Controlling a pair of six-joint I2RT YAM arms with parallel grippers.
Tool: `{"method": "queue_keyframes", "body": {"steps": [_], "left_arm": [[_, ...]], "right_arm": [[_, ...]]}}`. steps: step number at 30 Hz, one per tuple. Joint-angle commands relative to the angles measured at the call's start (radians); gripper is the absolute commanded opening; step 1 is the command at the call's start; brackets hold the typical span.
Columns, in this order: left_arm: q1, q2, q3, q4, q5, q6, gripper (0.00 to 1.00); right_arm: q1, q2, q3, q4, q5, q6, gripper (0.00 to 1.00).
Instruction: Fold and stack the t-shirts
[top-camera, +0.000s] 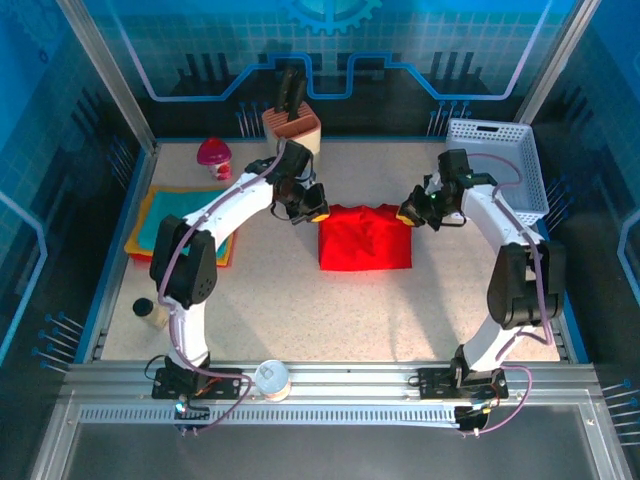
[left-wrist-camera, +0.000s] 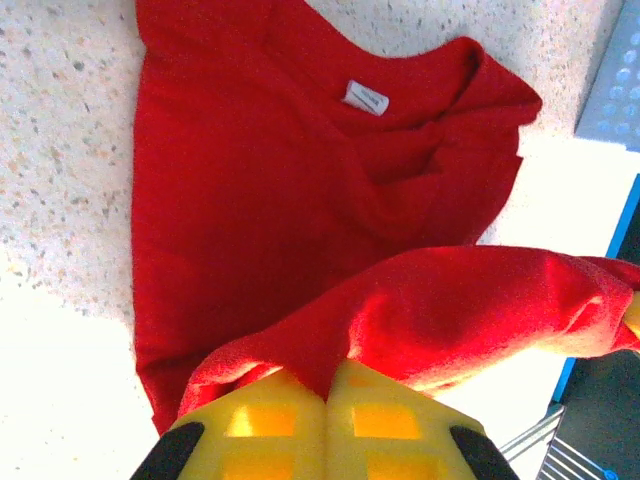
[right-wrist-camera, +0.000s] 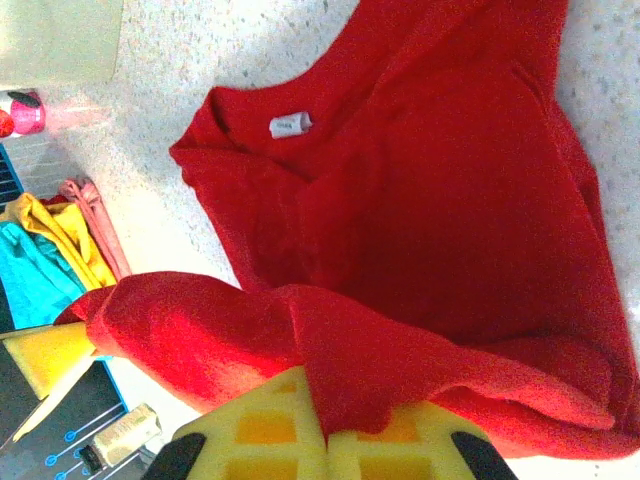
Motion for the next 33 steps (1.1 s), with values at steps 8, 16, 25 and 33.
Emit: {"method": "queue_keyframes", "body": {"steps": [8,16,25,33], "left_arm": [[0.051,0.146,0.147,-0.027,0.068,0.053,0.0],[0.06,0.248,0.245,-0.054,0.085,0.065,0.0],[0.112,0.292,0.342,-0.144,0.016,0.102,0.49],[0.119,0.157,0.321,-0.196,0.008,0.114,0.54]], "right_arm": [[-0.015,0.156,0.135,-0.004,-0.025,-0.028,0.0],[-0.018,0.252,0.212,-0.013,-0.028,-0.028,0.0],[-0.044,0.301,0.275,-0.001,-0.031,-0.019,0.68],[-0.026,0.148,0.236,-0.019,-0.016,-0.034,0.84]]}}
